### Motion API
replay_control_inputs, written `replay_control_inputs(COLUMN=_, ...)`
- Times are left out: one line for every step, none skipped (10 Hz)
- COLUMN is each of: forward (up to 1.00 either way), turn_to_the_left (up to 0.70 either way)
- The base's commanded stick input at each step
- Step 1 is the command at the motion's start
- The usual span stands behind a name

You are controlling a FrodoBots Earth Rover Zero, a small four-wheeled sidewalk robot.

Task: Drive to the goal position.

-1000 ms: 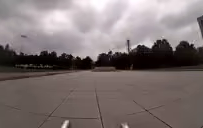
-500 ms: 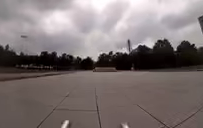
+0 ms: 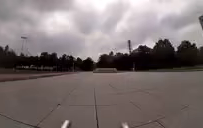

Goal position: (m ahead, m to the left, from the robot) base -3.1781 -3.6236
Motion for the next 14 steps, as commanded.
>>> replay_control_inputs(forward=1.00, turn_to_the_left=0.00)
replay_control_inputs(forward=1.00, turn_to_the_left=0.00)
replay_control_inputs(forward=1.00, turn_to_the_left=0.00)
replay_control_inputs(forward=1.00, turn_to_the_left=0.00)
replay_control_inputs(forward=1.00, turn_to_the_left=0.00)
replay_control_inputs(forward=1.00, turn_to_the_left=0.00)
replay_control_inputs(forward=1.00, turn_to_the_left=0.00)
replay_control_inputs(forward=1.00, turn_to_the_left=0.00)
replay_control_inputs(forward=1.00, turn_to_the_left=0.00)
replay_control_inputs(forward=1.00, turn_to_the_left=0.00)
replay_control_inputs(forward=1.00, turn_to_the_left=0.00)
replay_control_inputs(forward=1.00, turn_to_the_left=0.00)
replay_control_inputs(forward=1.00, turn_to_the_left=0.00)
replay_control_inputs(forward=1.00, turn_to_the_left=0.00)
